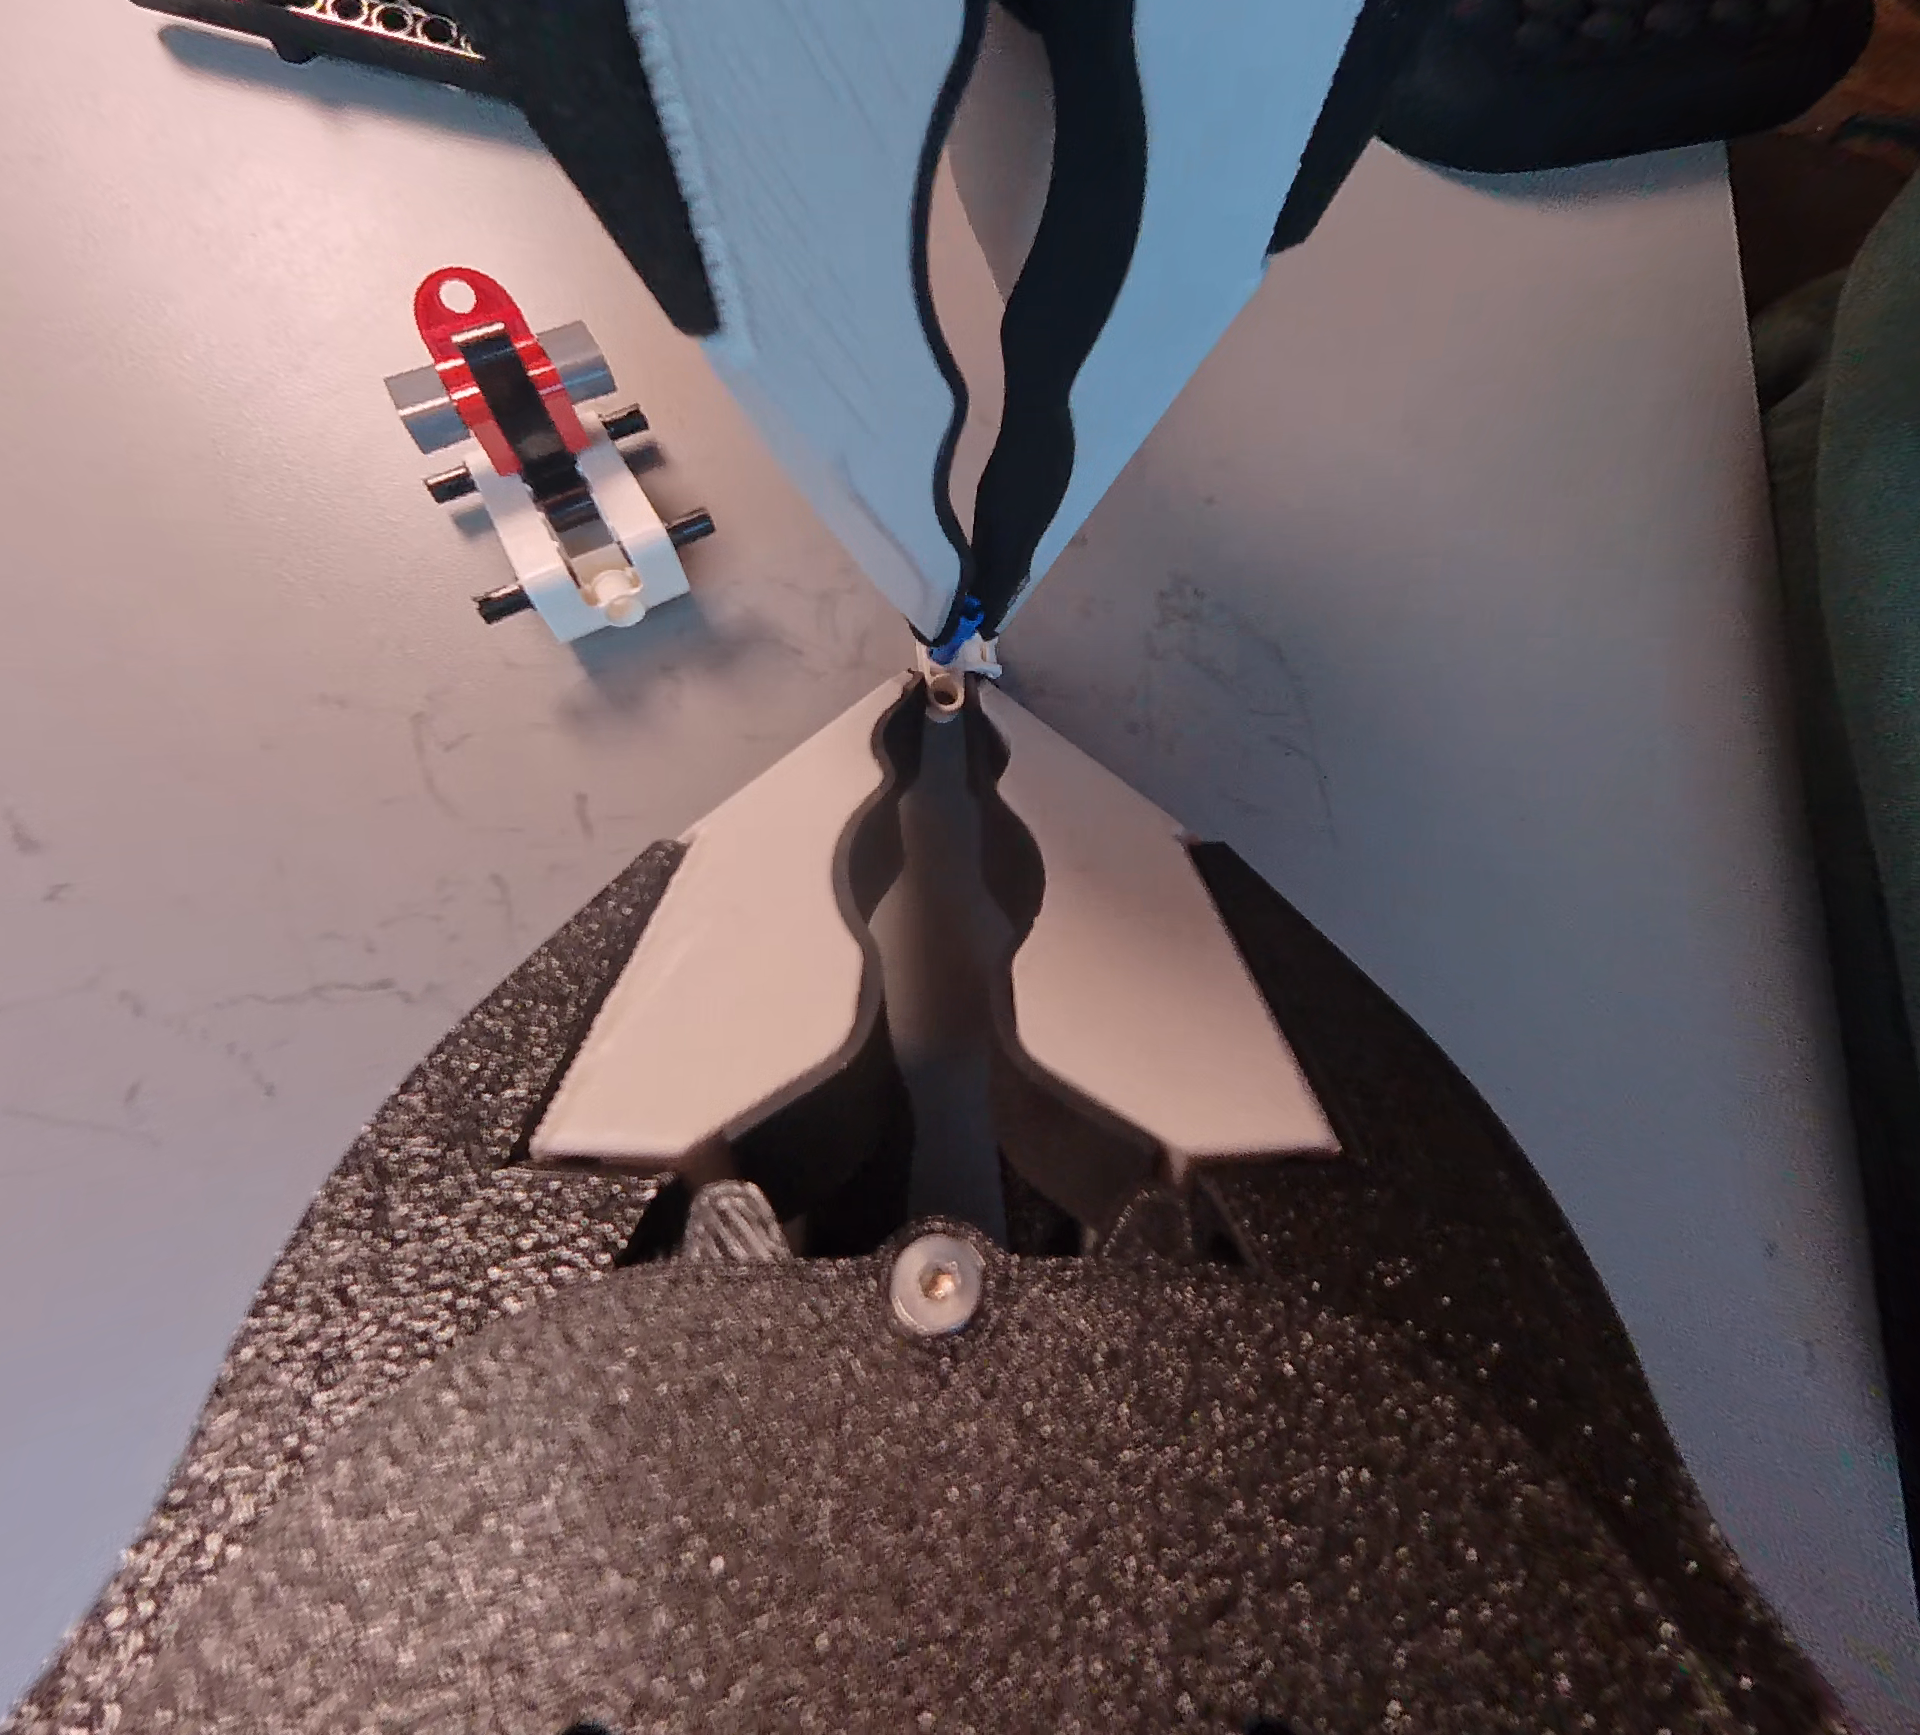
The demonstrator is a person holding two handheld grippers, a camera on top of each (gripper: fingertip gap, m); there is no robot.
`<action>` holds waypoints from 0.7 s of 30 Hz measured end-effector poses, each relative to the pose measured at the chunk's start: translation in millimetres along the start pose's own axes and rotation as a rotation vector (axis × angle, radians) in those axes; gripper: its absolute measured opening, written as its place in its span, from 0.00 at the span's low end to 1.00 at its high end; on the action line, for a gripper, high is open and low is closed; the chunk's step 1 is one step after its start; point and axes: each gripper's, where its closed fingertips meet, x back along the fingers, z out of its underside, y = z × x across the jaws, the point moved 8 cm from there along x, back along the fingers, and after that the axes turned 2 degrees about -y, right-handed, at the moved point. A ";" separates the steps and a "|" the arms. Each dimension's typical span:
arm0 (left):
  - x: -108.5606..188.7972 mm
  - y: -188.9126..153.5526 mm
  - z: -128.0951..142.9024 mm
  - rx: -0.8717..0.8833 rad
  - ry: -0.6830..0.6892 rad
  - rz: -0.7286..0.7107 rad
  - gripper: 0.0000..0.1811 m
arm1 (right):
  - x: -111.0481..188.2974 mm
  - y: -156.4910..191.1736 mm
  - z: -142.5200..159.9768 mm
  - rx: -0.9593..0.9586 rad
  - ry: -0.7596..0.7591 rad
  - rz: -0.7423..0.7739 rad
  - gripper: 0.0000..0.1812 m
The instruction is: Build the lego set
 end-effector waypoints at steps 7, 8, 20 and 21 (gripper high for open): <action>0.1 0.1 0.3 0.008 -0.001 0.002 0.04 | 0.6 -1.1 2.7 -0.037 -0.015 -0.016 0.02; 0.1 0.2 0.3 0.009 -0.001 0.002 0.04 | 0.8 -1.3 3.5 -0.041 -0.018 -0.018 0.02; 0.4 -0.7 0.7 0.041 -0.006 -0.014 0.04 | 0.1 1.5 12.1 -0.036 0.042 0.012 0.02; 0.8 -0.5 1.0 0.043 -0.006 -0.014 0.04 | -6.0 2.9 17.9 -0.022 0.091 0.027 0.02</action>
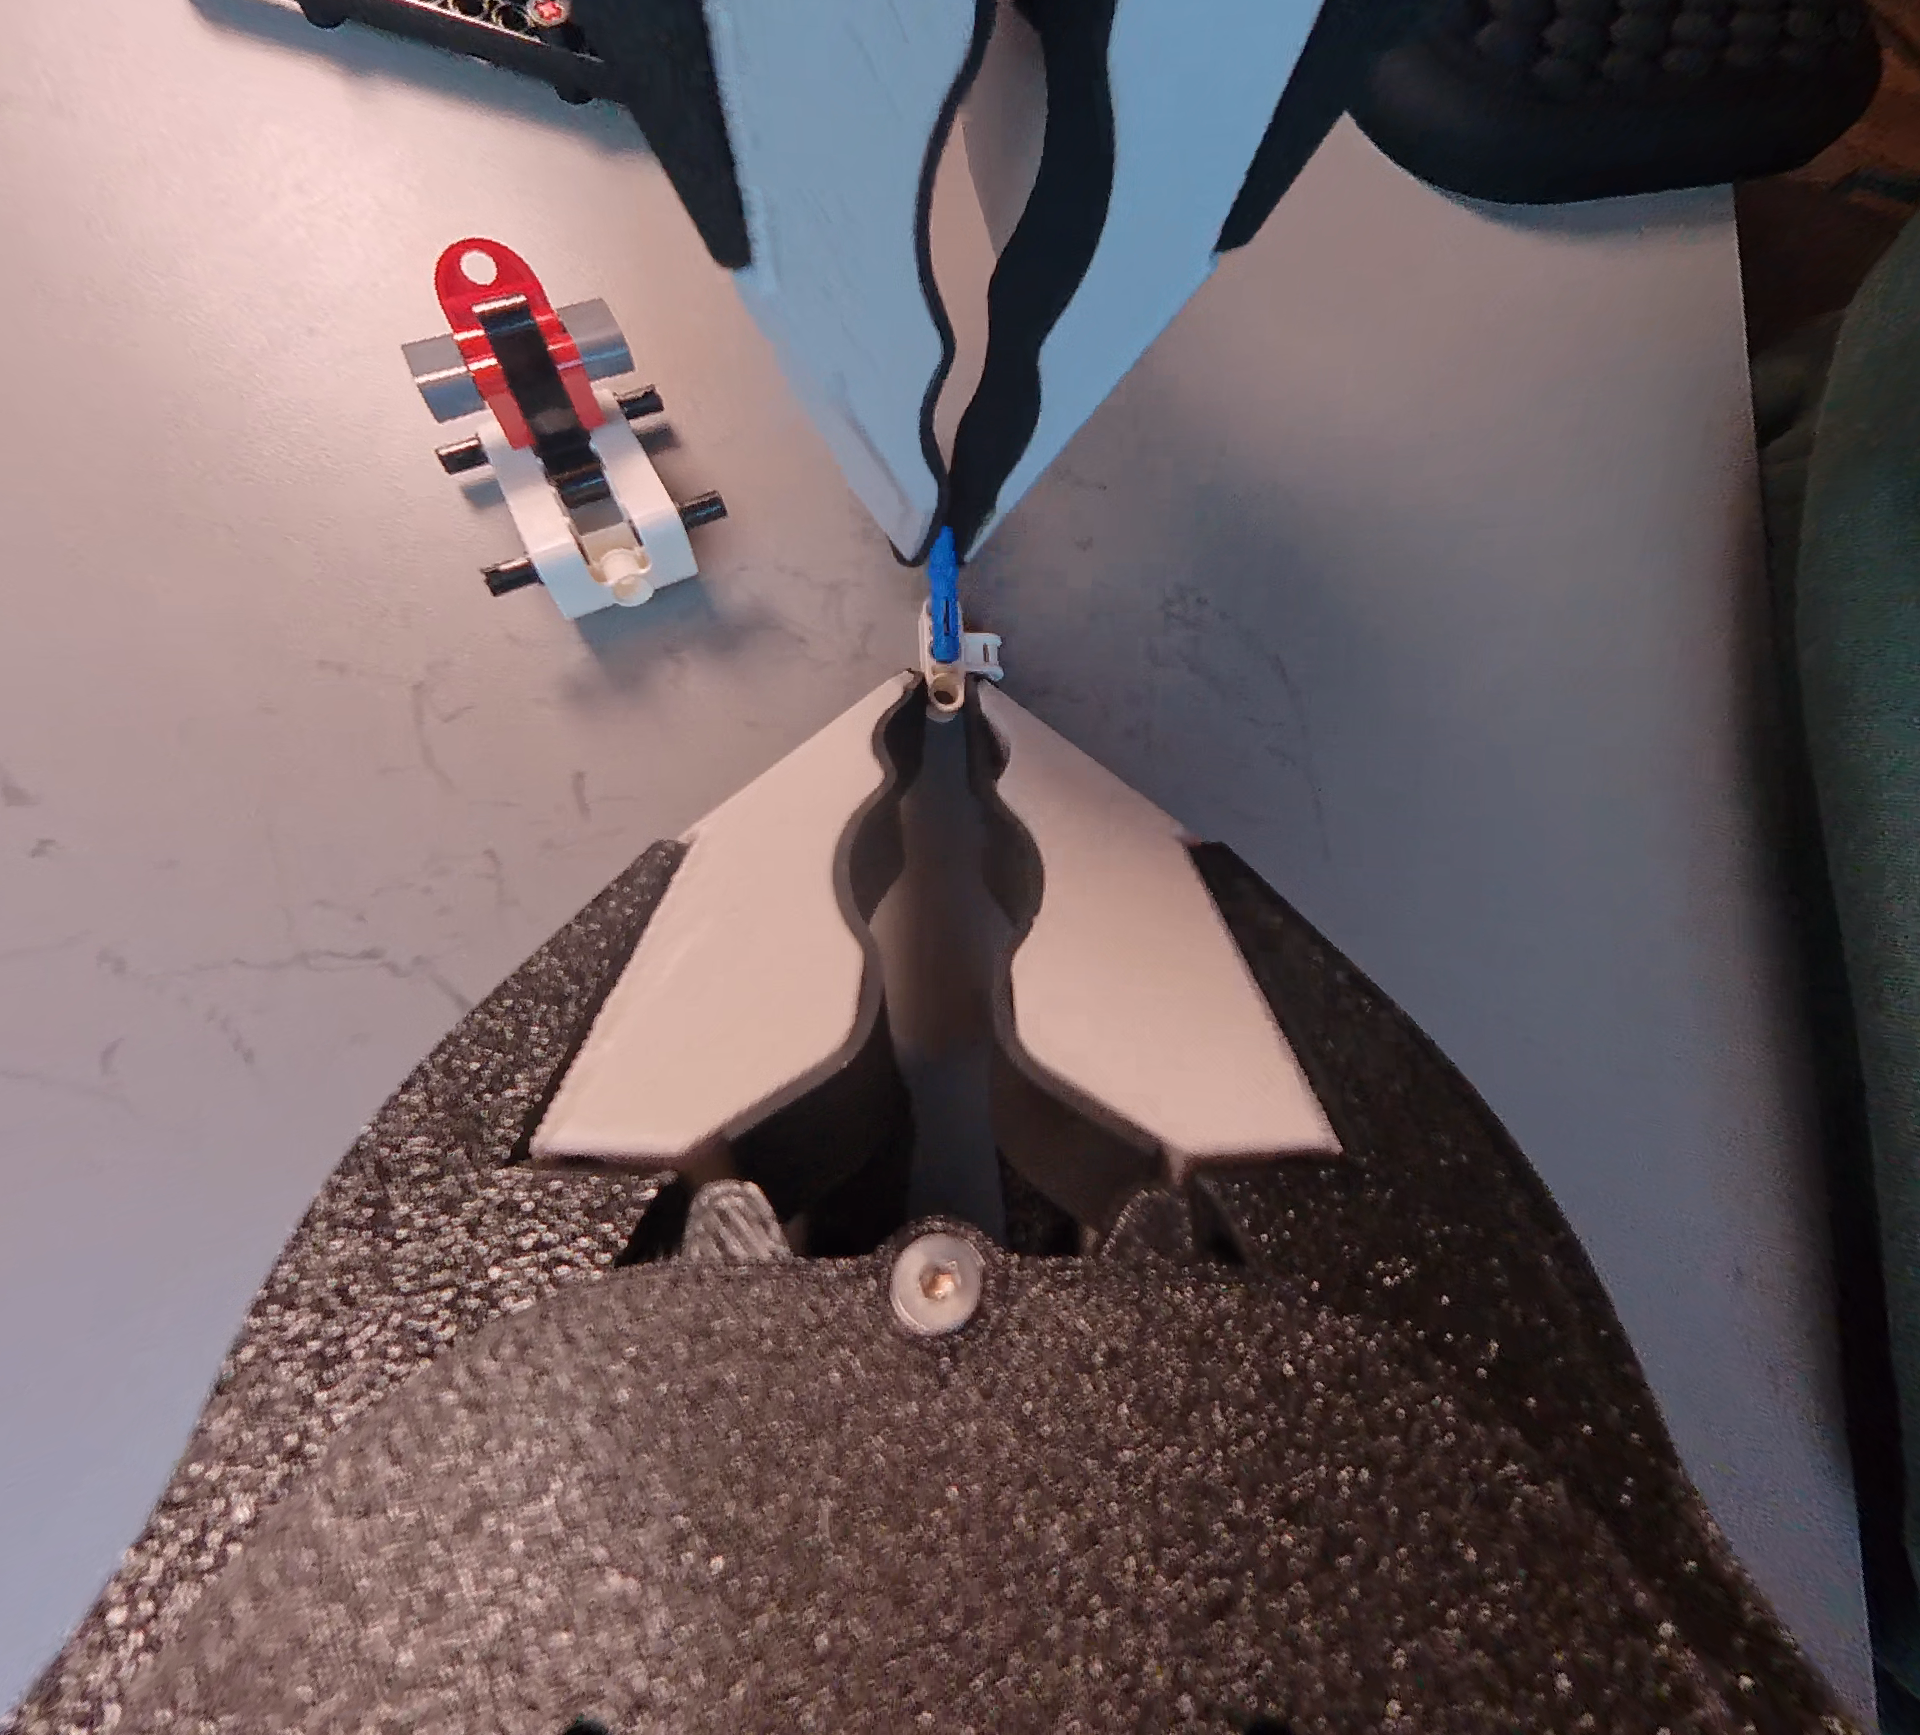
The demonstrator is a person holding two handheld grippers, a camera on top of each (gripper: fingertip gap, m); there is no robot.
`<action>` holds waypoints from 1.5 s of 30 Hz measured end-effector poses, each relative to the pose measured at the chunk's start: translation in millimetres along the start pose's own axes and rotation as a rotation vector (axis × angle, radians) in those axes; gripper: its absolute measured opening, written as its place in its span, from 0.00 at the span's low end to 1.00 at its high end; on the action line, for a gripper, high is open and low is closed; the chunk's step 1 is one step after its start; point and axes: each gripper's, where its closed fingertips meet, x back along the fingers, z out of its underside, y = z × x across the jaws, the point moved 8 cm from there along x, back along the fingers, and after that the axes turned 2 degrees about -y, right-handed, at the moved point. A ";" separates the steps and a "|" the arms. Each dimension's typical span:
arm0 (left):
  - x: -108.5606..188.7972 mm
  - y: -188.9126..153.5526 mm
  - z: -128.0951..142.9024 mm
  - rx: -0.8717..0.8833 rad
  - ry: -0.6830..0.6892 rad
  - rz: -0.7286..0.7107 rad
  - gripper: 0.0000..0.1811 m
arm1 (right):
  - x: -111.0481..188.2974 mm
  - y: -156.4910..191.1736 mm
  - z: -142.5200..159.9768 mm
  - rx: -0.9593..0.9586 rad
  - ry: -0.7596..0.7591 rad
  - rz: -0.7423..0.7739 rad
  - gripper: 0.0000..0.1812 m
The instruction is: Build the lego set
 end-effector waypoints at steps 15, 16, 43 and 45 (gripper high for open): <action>28.3 -3.1 -10.6 0.004 -0.170 0.120 0.14 | 15.3 19.5 1.5 -0.082 -0.186 0.185 0.02; 28.6 -4.5 -11.9 0.003 -0.177 0.125 0.14 | 16.5 20.7 -0.2 -0.083 -0.204 0.208 0.02; 50.3 -25.1 -29.8 0.009 -0.475 0.460 0.02 | 65.0 60.7 -20.9 -0.042 -0.650 0.349 0.03; 49.5 -19.5 -26.7 -0.003 -0.439 0.382 0.07 | 61.2 55.5 -15.3 -0.068 -0.602 0.336 0.02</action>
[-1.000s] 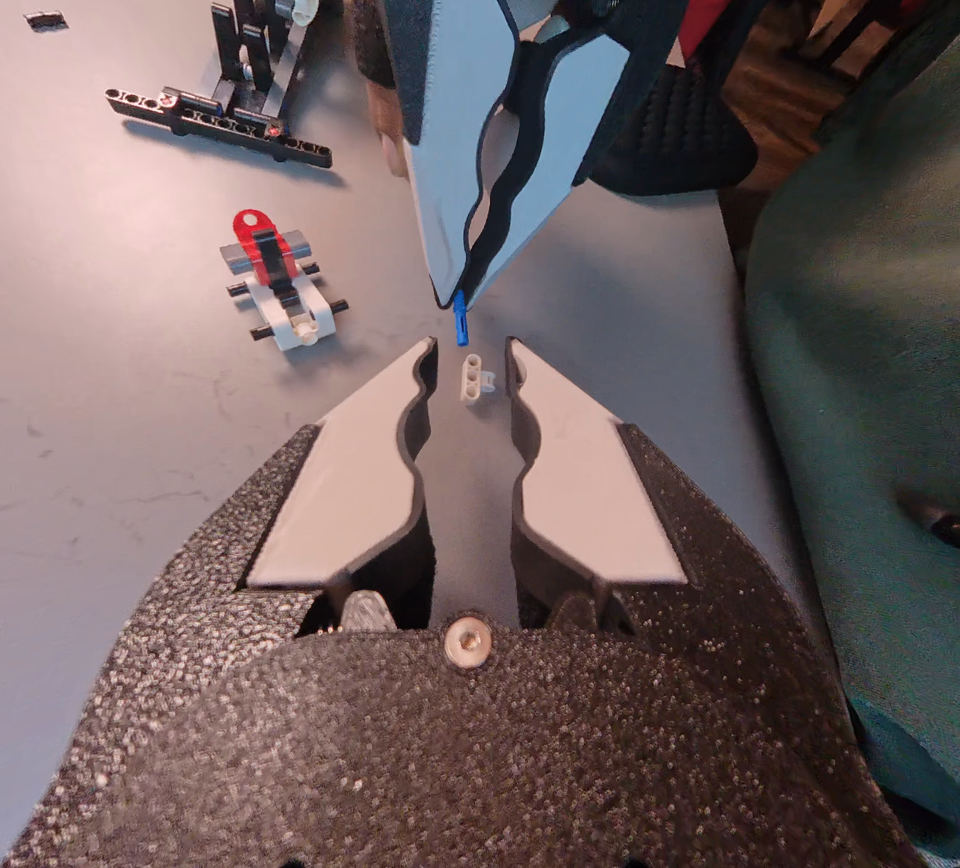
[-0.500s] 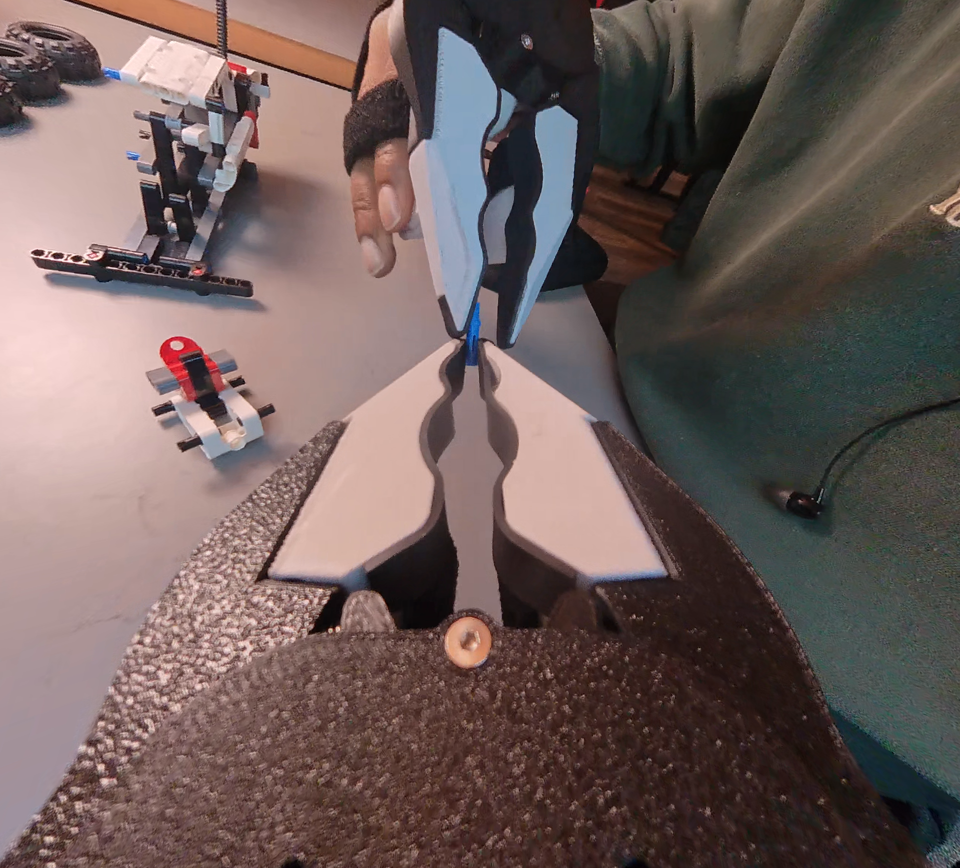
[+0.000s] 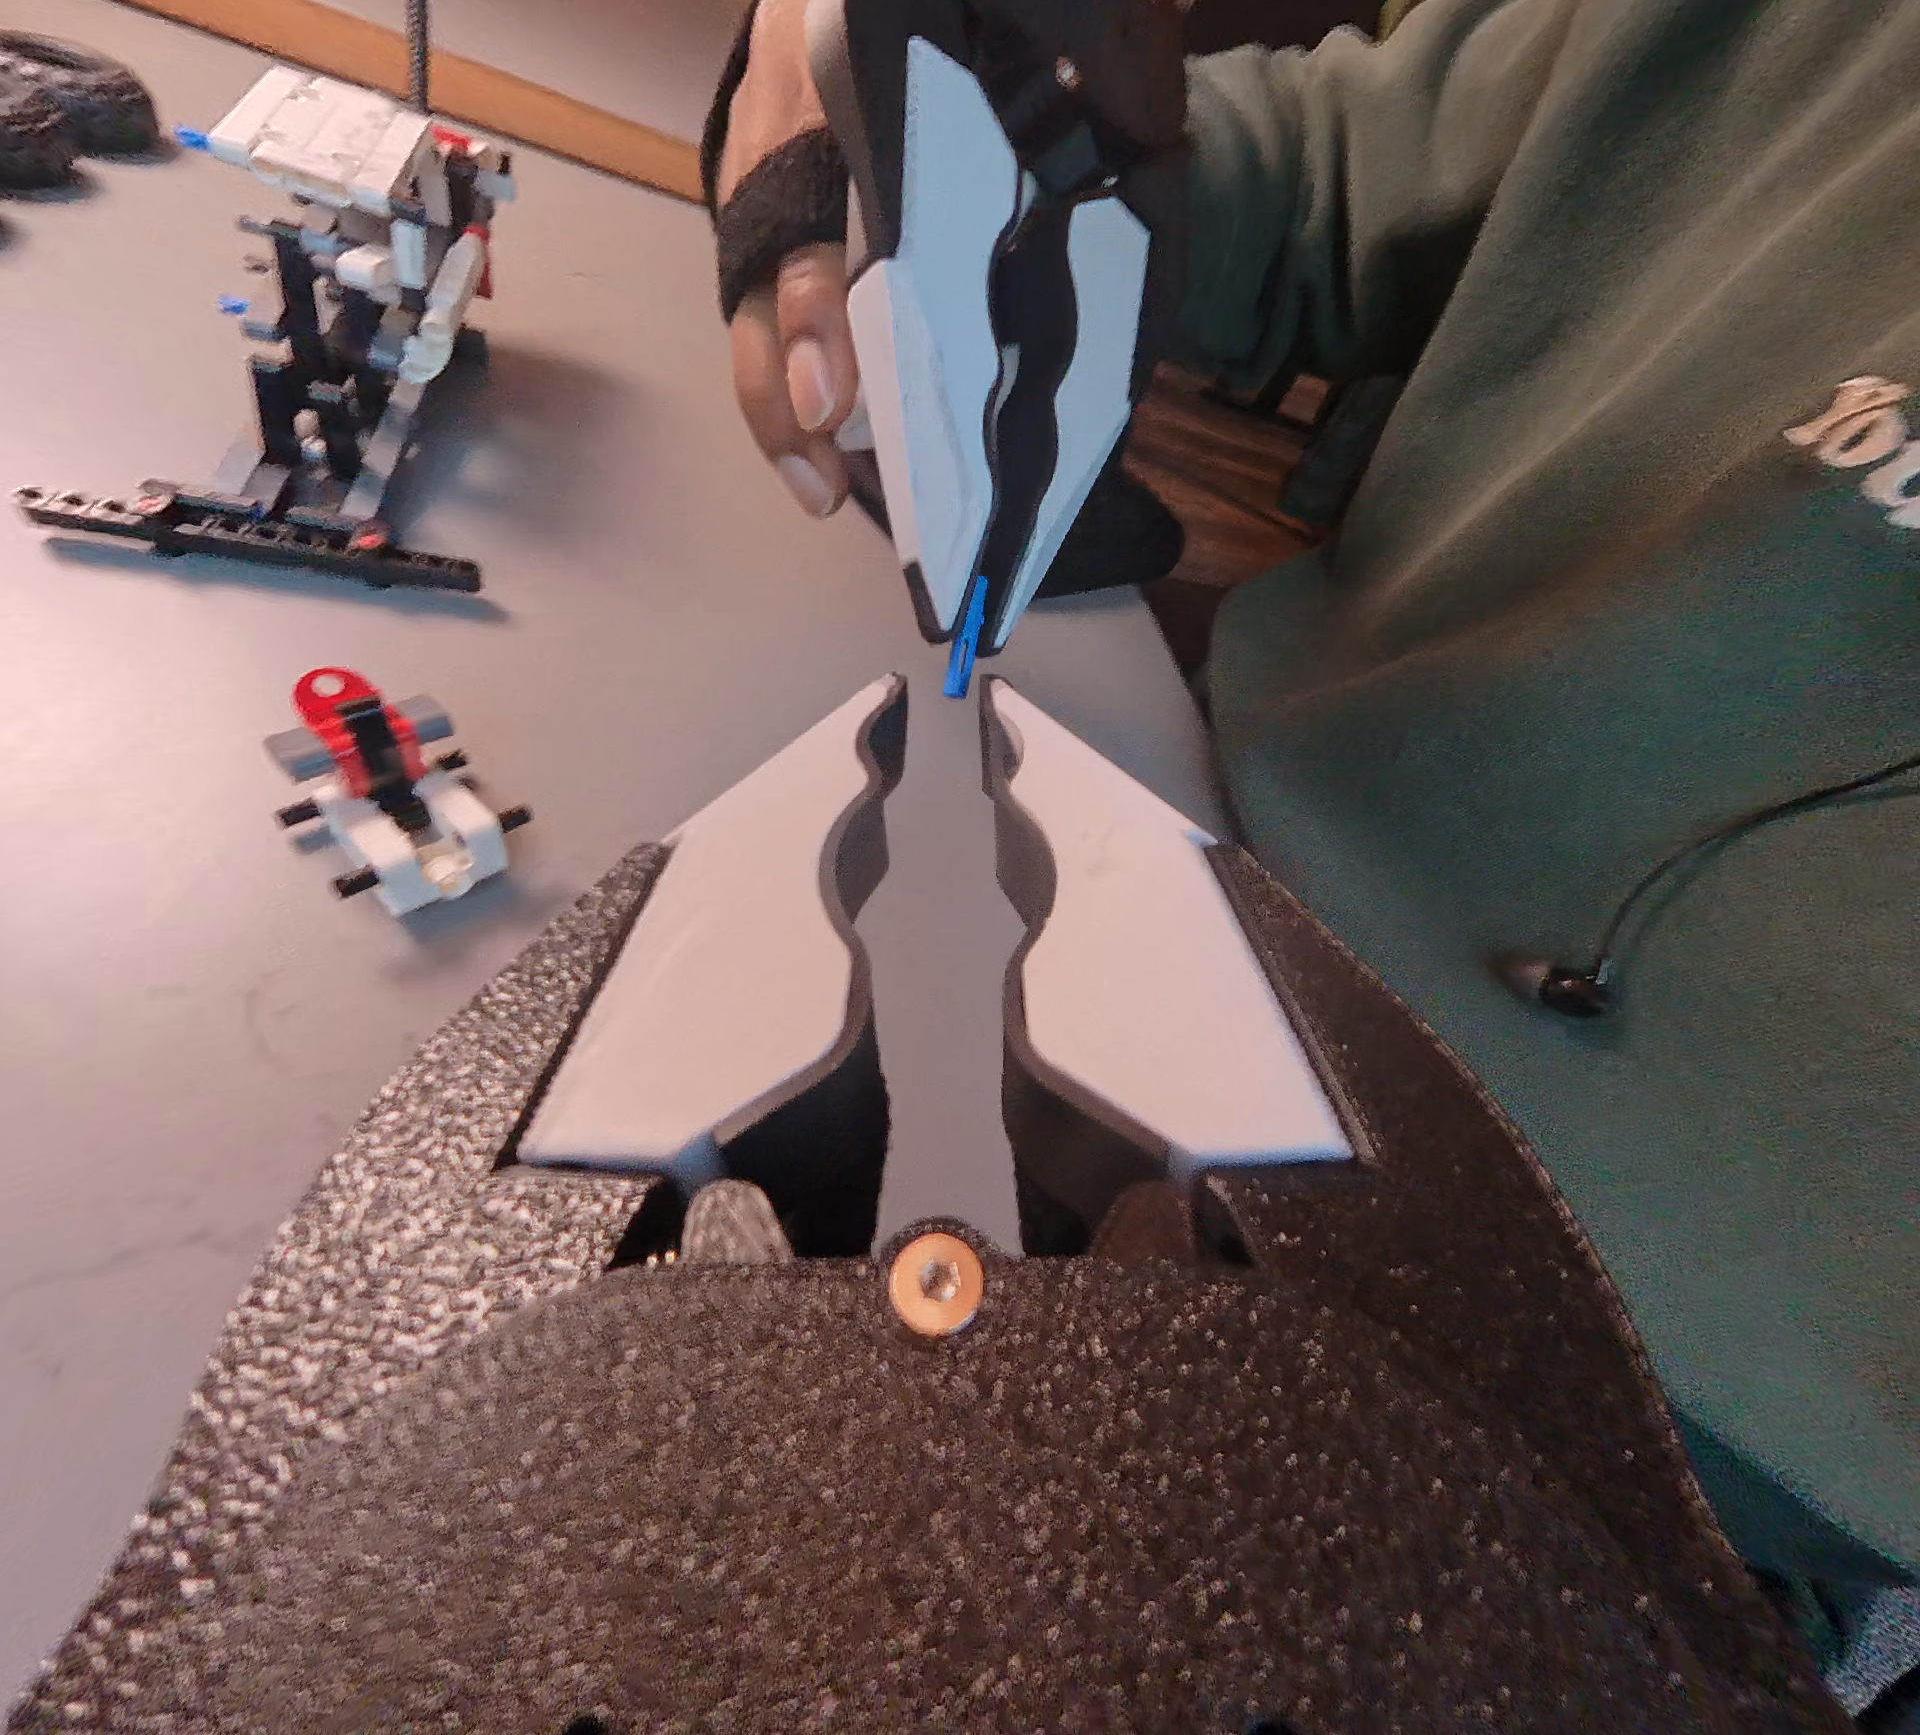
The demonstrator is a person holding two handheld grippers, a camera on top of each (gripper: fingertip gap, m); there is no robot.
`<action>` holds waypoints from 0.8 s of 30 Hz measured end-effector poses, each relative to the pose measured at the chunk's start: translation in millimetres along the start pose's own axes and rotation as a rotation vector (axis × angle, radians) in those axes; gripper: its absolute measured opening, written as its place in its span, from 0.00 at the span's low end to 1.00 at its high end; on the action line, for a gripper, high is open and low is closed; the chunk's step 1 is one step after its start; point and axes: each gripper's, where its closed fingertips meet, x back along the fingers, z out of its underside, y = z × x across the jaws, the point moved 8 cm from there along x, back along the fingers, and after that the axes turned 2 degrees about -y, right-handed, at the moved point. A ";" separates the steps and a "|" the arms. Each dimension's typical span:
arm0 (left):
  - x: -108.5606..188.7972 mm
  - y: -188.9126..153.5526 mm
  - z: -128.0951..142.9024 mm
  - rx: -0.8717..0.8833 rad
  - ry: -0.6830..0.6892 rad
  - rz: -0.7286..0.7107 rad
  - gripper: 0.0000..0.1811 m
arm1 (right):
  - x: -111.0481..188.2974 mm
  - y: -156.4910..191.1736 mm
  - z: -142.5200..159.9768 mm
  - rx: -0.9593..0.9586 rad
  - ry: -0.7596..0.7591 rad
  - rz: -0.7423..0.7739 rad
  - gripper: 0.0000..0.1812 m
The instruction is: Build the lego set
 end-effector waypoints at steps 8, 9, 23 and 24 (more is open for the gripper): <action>-9.3 20.3 38.2 -0.071 0.399 -0.258 0.11 | -40.3 -11.8 30.8 0.032 0.359 -0.127 0.02; -10.6 20.7 41.2 -0.074 0.422 -0.264 0.11 | -44.4 -13.4 31.7 0.047 0.389 -0.146 0.02; -21.3 20.5 47.7 -0.115 0.486 -0.286 0.04 | -65.6 -14.5 22.9 0.177 0.599 -0.293 0.02; -21.3 20.5 47.7 -0.114 0.486 -0.285 0.04 | -66.2 -14.7 22.2 0.187 0.610 -0.299 0.02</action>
